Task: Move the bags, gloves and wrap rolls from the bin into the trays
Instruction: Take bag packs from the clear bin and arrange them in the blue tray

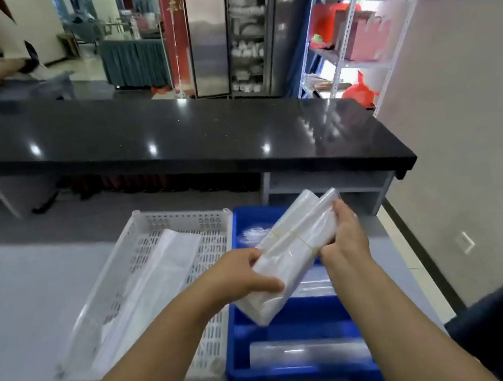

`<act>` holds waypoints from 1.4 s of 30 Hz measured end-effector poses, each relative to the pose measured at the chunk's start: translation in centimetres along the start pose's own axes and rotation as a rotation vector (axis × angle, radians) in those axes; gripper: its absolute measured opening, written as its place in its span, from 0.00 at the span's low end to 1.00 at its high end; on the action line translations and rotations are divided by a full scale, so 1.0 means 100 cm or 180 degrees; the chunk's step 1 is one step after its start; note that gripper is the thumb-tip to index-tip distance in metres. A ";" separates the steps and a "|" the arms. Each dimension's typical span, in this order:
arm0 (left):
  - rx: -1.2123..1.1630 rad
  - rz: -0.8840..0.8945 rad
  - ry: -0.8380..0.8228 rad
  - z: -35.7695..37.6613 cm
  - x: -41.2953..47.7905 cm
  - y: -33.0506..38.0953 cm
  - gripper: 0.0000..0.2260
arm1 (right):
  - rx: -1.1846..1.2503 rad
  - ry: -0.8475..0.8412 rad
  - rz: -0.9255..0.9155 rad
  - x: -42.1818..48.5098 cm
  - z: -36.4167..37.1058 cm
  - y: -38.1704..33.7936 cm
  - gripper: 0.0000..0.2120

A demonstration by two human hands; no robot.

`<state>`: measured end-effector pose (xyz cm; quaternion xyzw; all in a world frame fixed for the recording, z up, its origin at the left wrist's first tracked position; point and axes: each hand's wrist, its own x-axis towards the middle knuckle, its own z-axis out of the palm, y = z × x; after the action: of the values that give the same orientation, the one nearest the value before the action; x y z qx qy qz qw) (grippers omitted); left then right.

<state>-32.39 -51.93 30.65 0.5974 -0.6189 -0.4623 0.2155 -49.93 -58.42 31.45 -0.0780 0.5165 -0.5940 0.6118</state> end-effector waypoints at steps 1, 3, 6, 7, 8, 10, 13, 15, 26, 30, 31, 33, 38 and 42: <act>0.0062 0.0001 0.0025 0.008 0.012 0.003 0.17 | 0.0012 -0.0006 0.0010 0.011 -0.004 -0.006 0.17; 0.0224 0.0001 0.0198 0.022 0.032 0.004 0.12 | -0.0019 -0.0112 -0.0054 0.031 -0.012 -0.013 0.17; 0.0668 -0.0038 0.0571 0.029 0.054 0.005 0.07 | -0.0503 -0.0179 -0.0413 0.058 -0.029 -0.020 0.12; 0.0993 -0.0030 0.0717 0.029 0.060 0.004 0.06 | -0.0836 -0.0179 -0.0689 0.065 -0.037 -0.023 0.11; 0.1375 -0.0001 0.0856 0.029 0.065 0.003 0.08 | -0.1239 -0.0231 -0.1036 0.071 -0.045 -0.024 0.13; 0.2045 0.0115 0.0985 0.030 0.075 -0.001 0.10 | -0.2163 -0.0534 -0.1838 0.081 -0.058 -0.026 0.18; 0.2415 0.0360 0.0844 0.034 0.088 -0.009 0.10 | -0.3719 -0.1620 -0.2979 0.085 -0.064 -0.023 0.20; 0.2458 0.0535 0.0653 0.034 0.093 -0.016 0.11 | -0.4780 -0.2312 -0.3522 0.085 -0.063 -0.018 0.20; 0.2836 0.1093 -0.0146 0.025 0.098 -0.048 0.08 | -0.6549 -0.3355 -0.3590 0.097 -0.063 0.003 0.09; 0.3322 0.1333 -0.0111 0.008 0.089 -0.053 0.09 | -0.6507 -0.2959 -0.3108 0.098 -0.067 0.004 0.11; 0.3408 0.1443 -0.0076 0.005 0.086 -0.055 0.09 | -0.6461 -0.2843 -0.2952 0.098 -0.069 0.005 0.15; 0.3617 0.1581 0.0063 -0.003 0.080 -0.055 0.09 | -0.6487 -0.2767 -0.2767 0.099 -0.069 0.007 0.26; 0.3696 0.1337 0.0105 -0.005 0.074 -0.051 0.07 | -0.6897 -0.3036 -0.2946 0.098 -0.049 0.013 0.14; 0.3487 0.1172 0.0059 -0.004 0.077 -0.053 0.07 | -0.7116 -0.3028 -0.2712 0.098 -0.038 0.023 0.09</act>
<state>-30.64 -58.54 24.25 0.5083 -0.8598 -0.0241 -0.0429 -53.57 -63.68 22.82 -0.9067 0.3979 0.0977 0.1005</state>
